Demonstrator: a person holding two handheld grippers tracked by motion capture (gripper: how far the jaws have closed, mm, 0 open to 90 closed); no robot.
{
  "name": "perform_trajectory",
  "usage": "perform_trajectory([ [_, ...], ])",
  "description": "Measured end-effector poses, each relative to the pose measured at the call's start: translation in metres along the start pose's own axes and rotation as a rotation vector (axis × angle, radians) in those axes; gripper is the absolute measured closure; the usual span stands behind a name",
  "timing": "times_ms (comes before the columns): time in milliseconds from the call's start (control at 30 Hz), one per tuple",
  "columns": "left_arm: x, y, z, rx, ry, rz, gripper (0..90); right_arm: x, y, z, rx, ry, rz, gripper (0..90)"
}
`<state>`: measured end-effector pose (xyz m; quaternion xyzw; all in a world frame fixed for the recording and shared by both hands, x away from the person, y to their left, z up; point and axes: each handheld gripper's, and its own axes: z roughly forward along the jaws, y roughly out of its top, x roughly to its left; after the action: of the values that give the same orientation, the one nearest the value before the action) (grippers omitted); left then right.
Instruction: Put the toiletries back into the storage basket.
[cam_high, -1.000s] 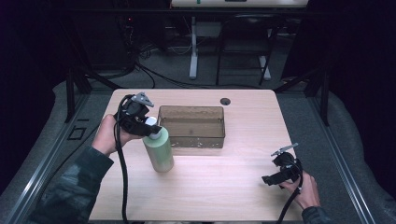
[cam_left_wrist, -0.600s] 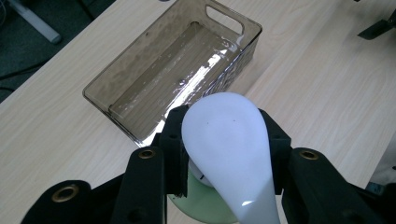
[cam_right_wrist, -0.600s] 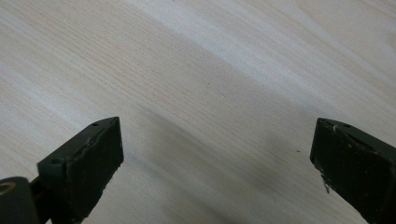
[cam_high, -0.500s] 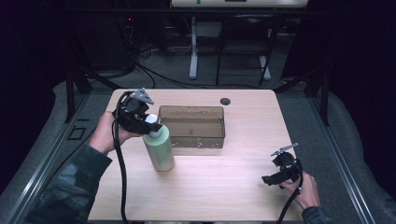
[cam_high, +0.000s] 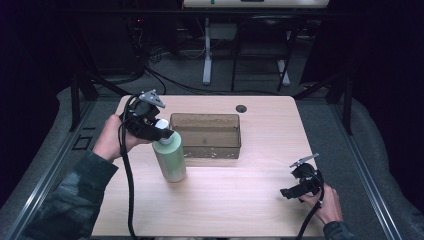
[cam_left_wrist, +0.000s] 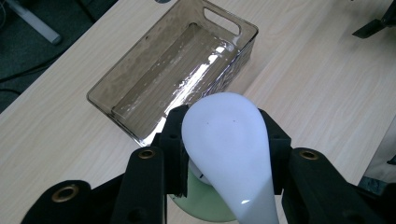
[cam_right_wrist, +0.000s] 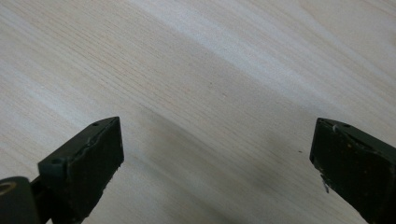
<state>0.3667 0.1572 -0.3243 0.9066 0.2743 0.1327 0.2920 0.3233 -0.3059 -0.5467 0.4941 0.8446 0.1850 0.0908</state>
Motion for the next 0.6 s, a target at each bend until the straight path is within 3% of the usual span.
perform_trajectory([
  [600, 0.007, 0.01, -0.008, 0.032, 0.004, 0.005, 62.8, -0.001, 0.0, -0.001, -0.002, -0.002, 0.001, 2.9],
])
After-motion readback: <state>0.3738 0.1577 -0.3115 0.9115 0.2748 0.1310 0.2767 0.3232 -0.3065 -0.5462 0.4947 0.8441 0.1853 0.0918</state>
